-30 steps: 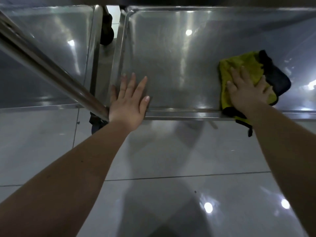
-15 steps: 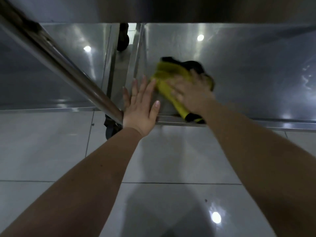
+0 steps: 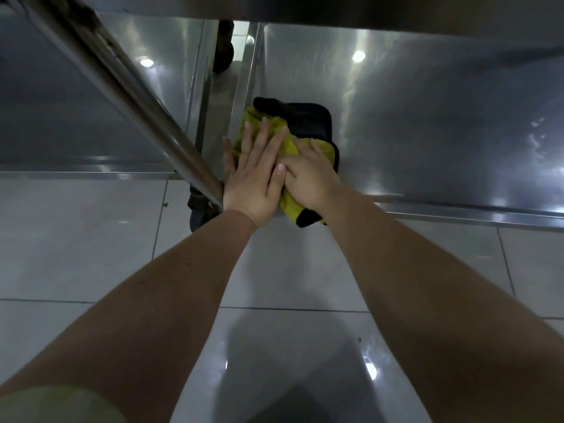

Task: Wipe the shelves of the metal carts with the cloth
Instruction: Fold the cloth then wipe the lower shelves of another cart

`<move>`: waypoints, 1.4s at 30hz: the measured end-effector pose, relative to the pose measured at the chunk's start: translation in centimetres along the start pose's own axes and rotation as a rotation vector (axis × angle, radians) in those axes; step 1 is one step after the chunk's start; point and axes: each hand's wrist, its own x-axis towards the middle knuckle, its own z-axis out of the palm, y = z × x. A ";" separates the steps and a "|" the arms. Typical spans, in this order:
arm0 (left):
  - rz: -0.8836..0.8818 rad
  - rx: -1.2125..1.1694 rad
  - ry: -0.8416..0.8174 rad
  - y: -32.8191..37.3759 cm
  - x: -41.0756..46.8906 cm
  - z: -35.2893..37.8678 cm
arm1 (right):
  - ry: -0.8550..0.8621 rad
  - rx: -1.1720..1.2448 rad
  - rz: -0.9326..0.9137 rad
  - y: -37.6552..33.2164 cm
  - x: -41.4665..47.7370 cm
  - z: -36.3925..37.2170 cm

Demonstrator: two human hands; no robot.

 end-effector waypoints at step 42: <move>-0.466 0.429 -0.232 24.7 6.5 10.0 | 0.310 -0.237 0.832 39.0 -35.8 -16.1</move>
